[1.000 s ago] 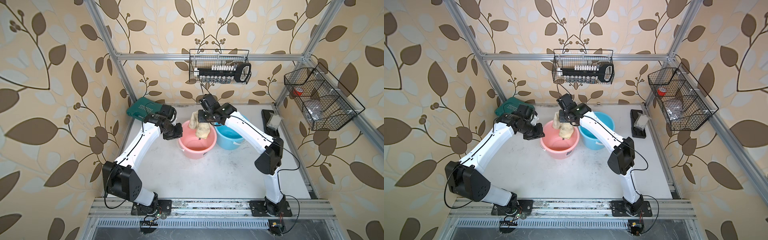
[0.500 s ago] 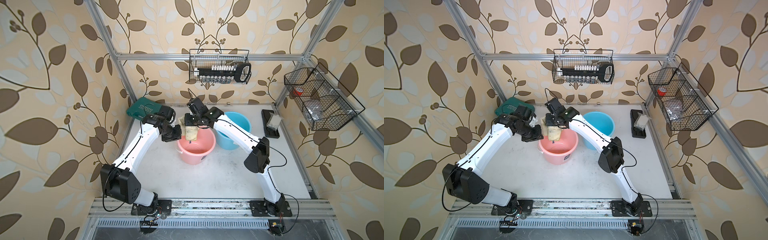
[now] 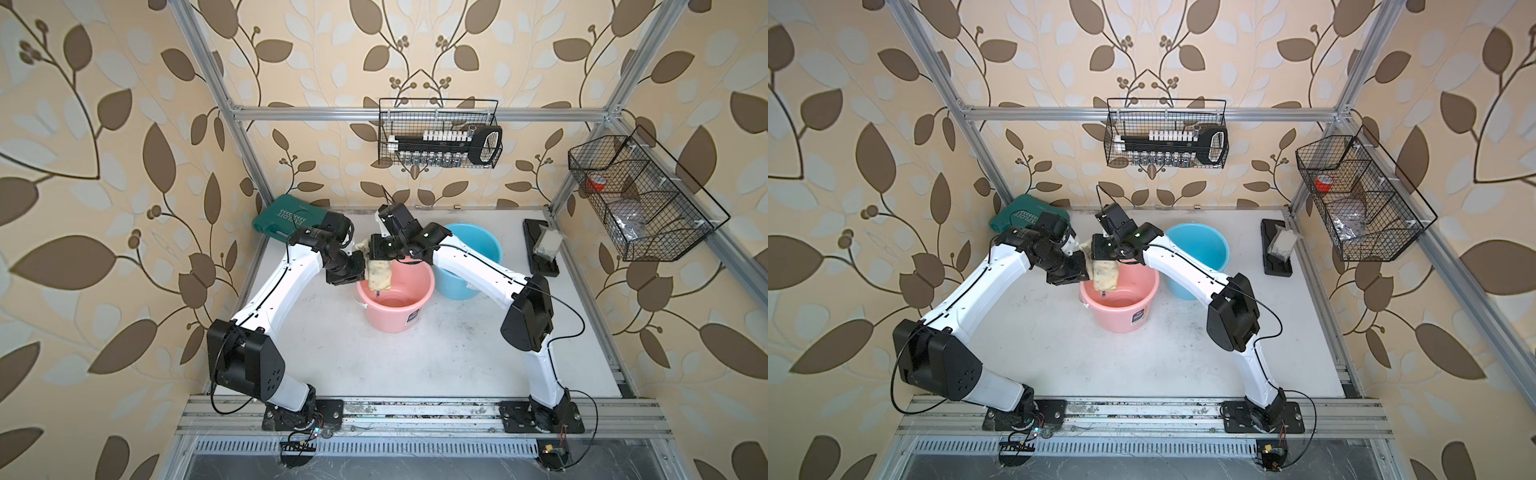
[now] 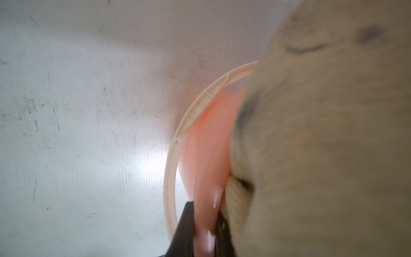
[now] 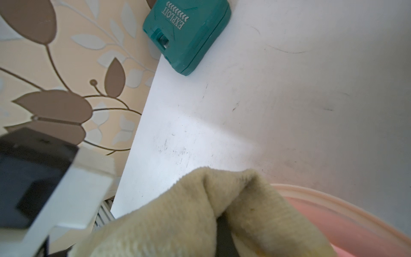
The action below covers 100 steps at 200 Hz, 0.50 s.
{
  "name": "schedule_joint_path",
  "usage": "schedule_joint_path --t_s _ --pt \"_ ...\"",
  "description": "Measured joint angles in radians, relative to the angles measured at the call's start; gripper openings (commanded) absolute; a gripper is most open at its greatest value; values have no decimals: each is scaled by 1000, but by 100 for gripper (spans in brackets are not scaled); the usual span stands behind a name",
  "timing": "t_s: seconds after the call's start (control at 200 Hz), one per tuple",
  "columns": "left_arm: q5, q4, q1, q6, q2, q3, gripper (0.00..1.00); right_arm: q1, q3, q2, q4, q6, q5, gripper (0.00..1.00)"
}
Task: Wipe the inside of the bucket with a cloth
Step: Wipe the dirt from the inside of the bucket.
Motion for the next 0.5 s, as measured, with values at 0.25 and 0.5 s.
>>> schedule_joint_path --t_s 0.25,0.5 --pt "-1 40 0 0 0 18 0 -86 -75 -92 -170 -58 155 0" --pt "-22 60 -1 22 0 24 0 -73 -156 -198 -256 -142 253 0"
